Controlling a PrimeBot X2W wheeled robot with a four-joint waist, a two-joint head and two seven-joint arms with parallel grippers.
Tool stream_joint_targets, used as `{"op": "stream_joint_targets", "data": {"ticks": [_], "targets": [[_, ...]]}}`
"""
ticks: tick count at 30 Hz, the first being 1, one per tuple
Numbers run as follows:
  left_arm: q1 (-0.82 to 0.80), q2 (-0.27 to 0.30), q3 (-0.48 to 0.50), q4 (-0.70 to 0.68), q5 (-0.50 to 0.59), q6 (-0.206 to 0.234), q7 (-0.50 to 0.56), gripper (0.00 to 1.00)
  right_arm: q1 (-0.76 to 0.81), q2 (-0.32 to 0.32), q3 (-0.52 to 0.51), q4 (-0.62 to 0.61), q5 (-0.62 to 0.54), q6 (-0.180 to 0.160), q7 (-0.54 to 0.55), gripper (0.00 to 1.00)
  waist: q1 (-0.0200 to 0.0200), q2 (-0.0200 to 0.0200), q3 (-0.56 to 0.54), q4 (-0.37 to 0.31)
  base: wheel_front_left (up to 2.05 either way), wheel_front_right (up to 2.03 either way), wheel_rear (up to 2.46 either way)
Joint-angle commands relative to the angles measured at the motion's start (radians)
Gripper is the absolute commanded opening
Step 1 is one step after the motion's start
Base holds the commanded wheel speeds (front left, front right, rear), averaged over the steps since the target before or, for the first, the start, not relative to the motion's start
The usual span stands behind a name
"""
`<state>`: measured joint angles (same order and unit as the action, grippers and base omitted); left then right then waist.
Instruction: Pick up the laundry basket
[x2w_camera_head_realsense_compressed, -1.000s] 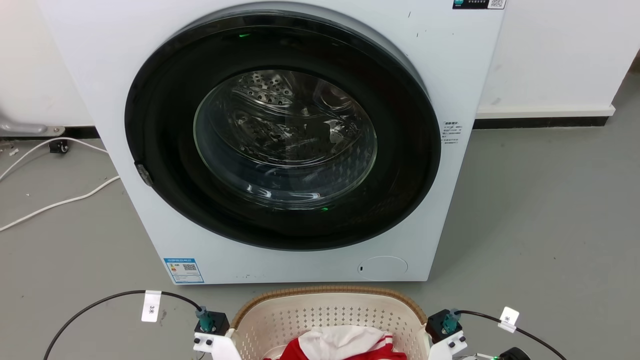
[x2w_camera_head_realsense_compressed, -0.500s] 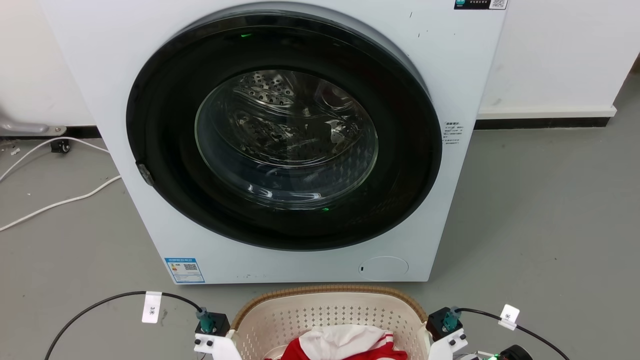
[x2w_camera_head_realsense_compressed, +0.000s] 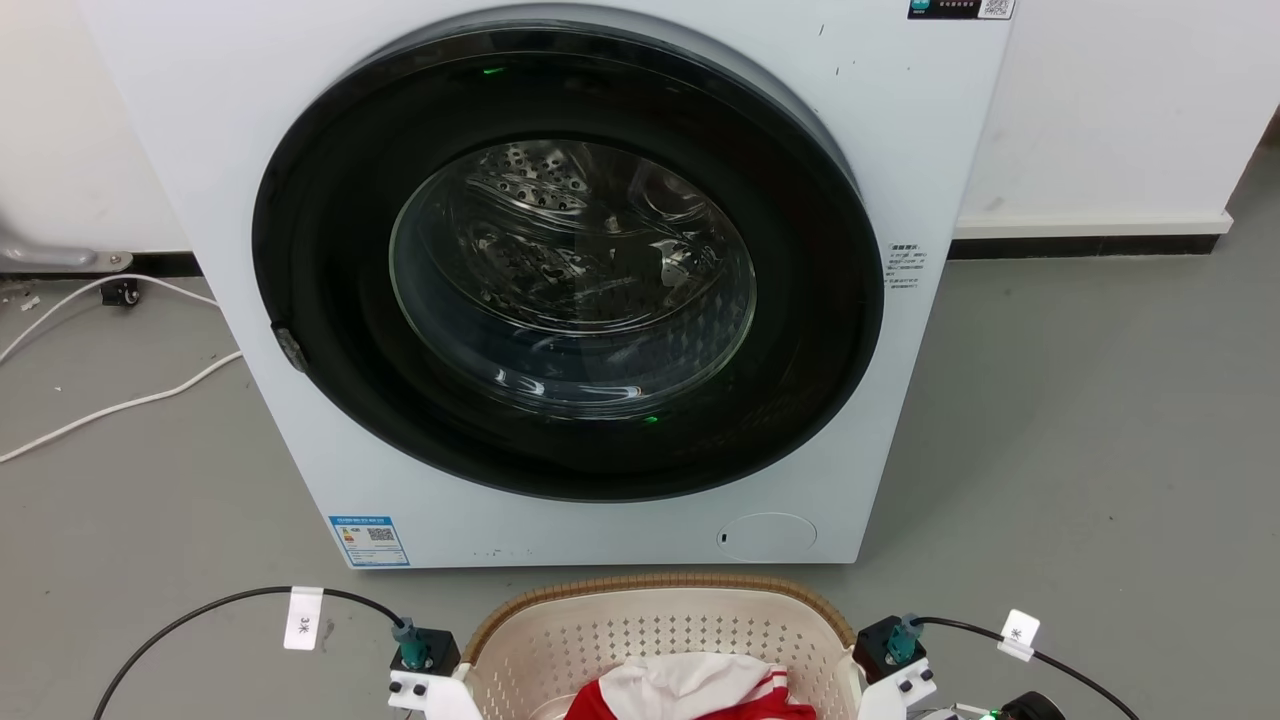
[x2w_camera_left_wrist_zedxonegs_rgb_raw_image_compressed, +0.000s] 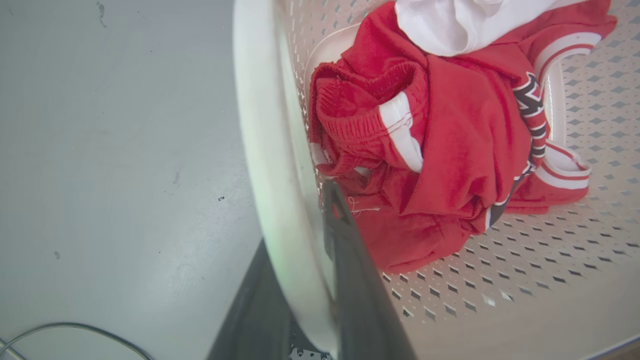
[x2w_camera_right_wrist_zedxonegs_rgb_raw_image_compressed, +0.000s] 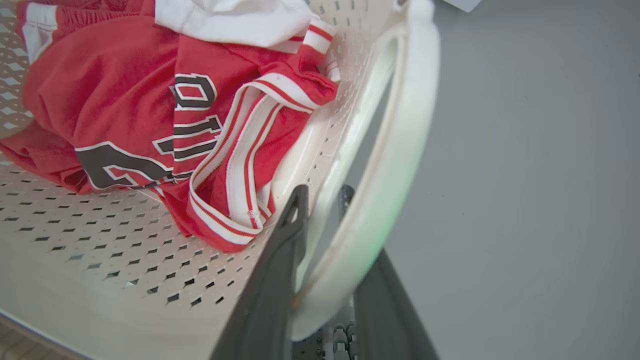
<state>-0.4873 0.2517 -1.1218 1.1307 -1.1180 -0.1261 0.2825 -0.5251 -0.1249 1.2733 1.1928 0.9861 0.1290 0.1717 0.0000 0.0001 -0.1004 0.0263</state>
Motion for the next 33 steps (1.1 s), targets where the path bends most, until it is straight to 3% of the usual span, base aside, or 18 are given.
{"op": "stream_joint_targets", "data": {"ticks": [1, 33], "targets": [[-0.013, -0.004, -0.007, -0.002, -0.001, -0.006, -0.005, 0.00, -0.016, 0.000, 0.003, -0.006, 0.001, 0.003, -0.006, 0.00, 0.0000, -0.0001, 0.000, 0.000, 0.00, 0.00, 0.00], [-0.029, -0.004, -0.084, 0.011, -0.074, -0.007, -0.028, 0.00, -0.008, -0.006, 0.009, -0.011, 0.004, 0.003, -0.002, 0.00, 0.0000, -0.0001, 0.001, -0.002, 0.00, 0.00, 0.00]]}}
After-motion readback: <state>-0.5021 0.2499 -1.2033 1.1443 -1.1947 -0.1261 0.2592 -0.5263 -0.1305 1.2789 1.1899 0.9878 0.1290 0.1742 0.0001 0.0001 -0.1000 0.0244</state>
